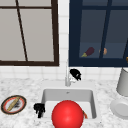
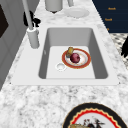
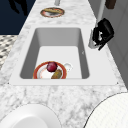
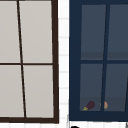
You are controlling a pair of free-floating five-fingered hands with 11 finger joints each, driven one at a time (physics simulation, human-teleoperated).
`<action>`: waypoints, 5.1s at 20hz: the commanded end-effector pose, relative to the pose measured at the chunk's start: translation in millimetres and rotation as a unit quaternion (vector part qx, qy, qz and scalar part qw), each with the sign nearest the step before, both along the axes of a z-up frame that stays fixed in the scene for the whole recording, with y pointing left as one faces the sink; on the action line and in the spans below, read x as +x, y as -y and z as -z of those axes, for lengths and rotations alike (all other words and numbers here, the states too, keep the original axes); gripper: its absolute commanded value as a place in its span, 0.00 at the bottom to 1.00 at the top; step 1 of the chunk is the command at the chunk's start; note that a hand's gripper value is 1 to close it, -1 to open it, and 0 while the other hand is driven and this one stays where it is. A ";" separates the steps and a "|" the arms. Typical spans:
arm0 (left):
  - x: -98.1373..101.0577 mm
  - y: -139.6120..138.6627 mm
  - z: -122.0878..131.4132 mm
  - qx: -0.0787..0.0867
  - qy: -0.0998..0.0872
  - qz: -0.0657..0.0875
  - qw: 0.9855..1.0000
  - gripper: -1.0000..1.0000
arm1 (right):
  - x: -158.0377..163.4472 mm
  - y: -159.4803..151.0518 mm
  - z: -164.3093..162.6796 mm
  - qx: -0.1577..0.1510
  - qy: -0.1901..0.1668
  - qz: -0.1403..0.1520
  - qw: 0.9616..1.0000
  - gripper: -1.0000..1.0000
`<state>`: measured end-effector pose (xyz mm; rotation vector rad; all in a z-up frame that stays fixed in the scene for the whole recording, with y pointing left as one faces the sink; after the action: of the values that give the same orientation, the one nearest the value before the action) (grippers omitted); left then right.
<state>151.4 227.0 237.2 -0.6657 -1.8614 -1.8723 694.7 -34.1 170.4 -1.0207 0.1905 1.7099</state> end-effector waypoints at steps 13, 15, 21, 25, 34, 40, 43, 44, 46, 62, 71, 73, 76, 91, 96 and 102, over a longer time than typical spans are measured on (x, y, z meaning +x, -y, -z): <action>0.0 0.0 0.0 0.000 0.000 0.000 1.000 0.50 | 6.9 -8.4 -10.5 -0.050 -0.023 0.035 0.998 0.00; 0.0 0.0 0.0 0.000 0.000 0.000 1.000 0.50 | 5.7 -5.9 -21.7 -0.040 -0.026 0.043 0.998 0.00; 0.0 0.0 0.0 0.000 0.000 0.000 1.000 0.50 | -0.1 -8.0 -44.1 0.015 -0.036 0.052 0.998 0.00; 0.0 0.0 0.0 0.000 0.000 0.000 1.000 0.50 | -10.8 0.0 -57.8 0.033 -0.034 0.040 0.998 0.00; 0.0 0.0 0.0 0.000 0.000 0.000 1.000 0.50 | -42.9 26.2 -89.5 0.105 -0.034 0.018 0.994 0.00; 0.0 0.0 0.0 0.000 0.000 0.000 1.000 0.50 | -58.3 42.8 -107.4 0.163 -0.006 -0.009 0.987 0.00; 0.0 0.0 0.0 0.000 0.000 0.000 1.000 0.50 | -66.2 50.7 -113.7 0.187 0.003 -0.012 0.982 0.00; 0.0 0.0 0.0 0.000 0.000 0.000 1.000 0.50 | -69.5 53.9 -115.8 0.194 0.004 -0.014 0.981 0.00; 0.0 0.0 0.0 0.000 0.000 0.000 1.000 0.50 | -77.3 59.7 -119.9 0.208 0.005 -0.017 0.978 0.00; 0.0 0.0 0.0 0.000 0.000 0.000 1.000 0.50 | -158.6 72.4 -107.0 0.299 0.040 -0.032 0.953 0.00; 0.0 0.0 0.0 0.000 0.000 0.000 1.000 0.50 | -191.5 75.2 -91.8 0.293 0.025 -0.049 0.955 0.00; 0.0 0.0 0.0 0.000 0.000 0.000 1.000 0.50 | -205.2 74.1 -90.7 0.295 0.034 -0.048 0.954 0.00; 0.0 0.0 0.0 0.000 0.000 0.000 1.000 0.50 | -231.1 75.8 -73.0 0.317 0.050 -0.047 0.946 0.00; 0.0 0.0 0.0 0.000 0.000 0.000 1.000 0.50 | -284.3 81.1 5.0 0.345 0.075 -0.041 0.935 0.00; 0.0 0.0 0.0 0.000 0.000 0.000 1.000 0.50 | -288.4 76.5 7.3 0.332 0.045 -0.060 0.940 0.00; 0.0 0.0 0.0 0.000 0.000 0.000 1.000 0.50 | -326.3 104.1 -10.0 0.357 0.083 -0.072 0.928 0.00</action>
<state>151.4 227.0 237.2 -0.6657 -1.8614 -1.8723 383.2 -127.5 169.5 -0.6133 -0.5550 1.6420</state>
